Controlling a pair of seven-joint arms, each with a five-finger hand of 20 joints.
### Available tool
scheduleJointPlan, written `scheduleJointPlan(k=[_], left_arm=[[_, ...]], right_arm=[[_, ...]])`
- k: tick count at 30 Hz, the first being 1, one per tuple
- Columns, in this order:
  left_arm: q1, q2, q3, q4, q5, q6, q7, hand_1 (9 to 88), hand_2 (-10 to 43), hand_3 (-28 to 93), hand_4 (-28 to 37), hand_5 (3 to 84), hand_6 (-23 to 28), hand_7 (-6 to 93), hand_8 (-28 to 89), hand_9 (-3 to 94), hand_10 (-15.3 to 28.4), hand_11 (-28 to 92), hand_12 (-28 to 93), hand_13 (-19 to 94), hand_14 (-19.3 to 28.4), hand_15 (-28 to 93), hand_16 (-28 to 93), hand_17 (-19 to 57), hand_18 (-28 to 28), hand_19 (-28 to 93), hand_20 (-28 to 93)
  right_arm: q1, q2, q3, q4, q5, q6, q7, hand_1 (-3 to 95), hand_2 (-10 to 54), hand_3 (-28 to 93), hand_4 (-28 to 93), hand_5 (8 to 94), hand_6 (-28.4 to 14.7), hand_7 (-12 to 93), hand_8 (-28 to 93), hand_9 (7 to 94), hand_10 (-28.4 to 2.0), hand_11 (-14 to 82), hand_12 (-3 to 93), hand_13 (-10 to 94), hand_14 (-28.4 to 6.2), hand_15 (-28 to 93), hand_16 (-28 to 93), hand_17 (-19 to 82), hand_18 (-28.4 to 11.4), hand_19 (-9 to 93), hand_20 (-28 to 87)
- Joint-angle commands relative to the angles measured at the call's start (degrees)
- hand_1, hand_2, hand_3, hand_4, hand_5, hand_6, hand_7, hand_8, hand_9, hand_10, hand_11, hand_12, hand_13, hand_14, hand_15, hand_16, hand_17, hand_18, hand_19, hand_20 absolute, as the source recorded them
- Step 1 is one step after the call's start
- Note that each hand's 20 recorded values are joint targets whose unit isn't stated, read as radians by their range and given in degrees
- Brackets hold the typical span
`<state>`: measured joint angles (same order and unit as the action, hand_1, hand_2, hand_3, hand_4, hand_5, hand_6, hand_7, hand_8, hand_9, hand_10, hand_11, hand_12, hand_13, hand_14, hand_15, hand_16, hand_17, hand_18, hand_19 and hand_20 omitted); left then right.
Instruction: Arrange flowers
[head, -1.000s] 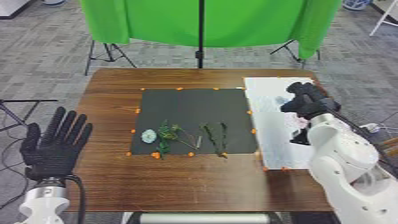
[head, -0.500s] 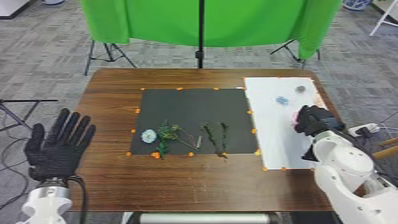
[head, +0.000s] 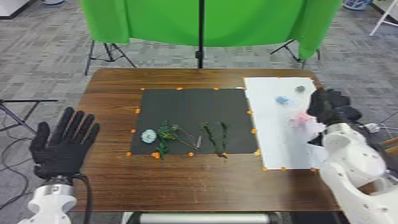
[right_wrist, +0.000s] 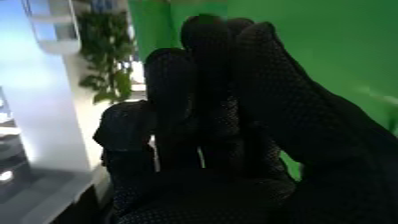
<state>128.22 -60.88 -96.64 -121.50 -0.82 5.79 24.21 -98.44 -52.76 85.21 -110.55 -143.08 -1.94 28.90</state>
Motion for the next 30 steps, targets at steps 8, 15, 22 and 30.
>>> scheduleJointPlan(k=[8, 15, 22, 30], left_arm=[[1.78, -0.94, -0.13, 0.14, 0.38, -0.71, -1.07, 22.3, 13.7, 77, -28.3, 42.0, 8.9, 8.0, -8, 34.2, 13.5, 15, 9, 25, 15.2, 26, -5, -7.5, 12.5, 29, 11], [1.12, -0.86, 0.36, 0.41, 0.21, -0.79, -1.77, 22.3, 13.7, 77, -28.3, 42.0, 8.9, 8.3, -8, 34.2, 13.4, 15, 9, 25, 15.2, 26, -5, -7.4, 12.5, 29, 11], [1.42, -0.96, 0.49, 0.01, -0.65, 0.74, -1.54, 22.4, 13.6, 77, -28.3, 42.1, 9.0, 8.3, -8, 33.4, 13.6, 15, 9, 24, 15.0, 26, -5, -7.6, 12.5, 29, 11], [1.18, -1.22, 0.43, 0.31, -0.1, -0.11, -1.53, 22.4, 13.6, 77, -28.3, 42.2, 9.0, 8.4, -8, 33.3, 13.6, 15, 9, 24, 15.1, 26, -5, -7.7, 12.5, 30, 11]], right_arm=[[-1.75, 0.69, 3.3, -0.99, 0.06, -18.91, -3.65, 44.3, -9.5, 88, -28, 44.0, -2.3, 17, -15, 41.0, -13.1, 10.4, 13.7, 36, -15.9, 61, 14, 26, -24.1, 91, 52], [-0.82, 0.76, 0.56, 3.64, 0.13, -13.52, -5.43, 48.1, -9.5, 83, -28, 44.3, -1.9, 17, -14, 42.1, -12.2, 11.4, 13.0, 38, -14.9, 60, 14, 27, -23.8, 91, 52], [0.59, -0.21, -2.17, 9.27, -1.13, -10.75, -8.89, 51.4, -9.5, 80, -28, 51.8, 1.4, 19, -16, 51.0, -10.9, 12.9, 13.0, 45, -12.6, 63, 16, 29, -22.8, 92, 51], [0.02, -0.38, -2.83, 9.79, -1.43, -2.25, -9.42, 64.8, -9.5, 59, -28, 80.5, 3.6, 20, -2, 80.8, -8.4, 4.8, 27.4, 58, -9.2, 53, 37, 30, -20.5, 90, 51]])
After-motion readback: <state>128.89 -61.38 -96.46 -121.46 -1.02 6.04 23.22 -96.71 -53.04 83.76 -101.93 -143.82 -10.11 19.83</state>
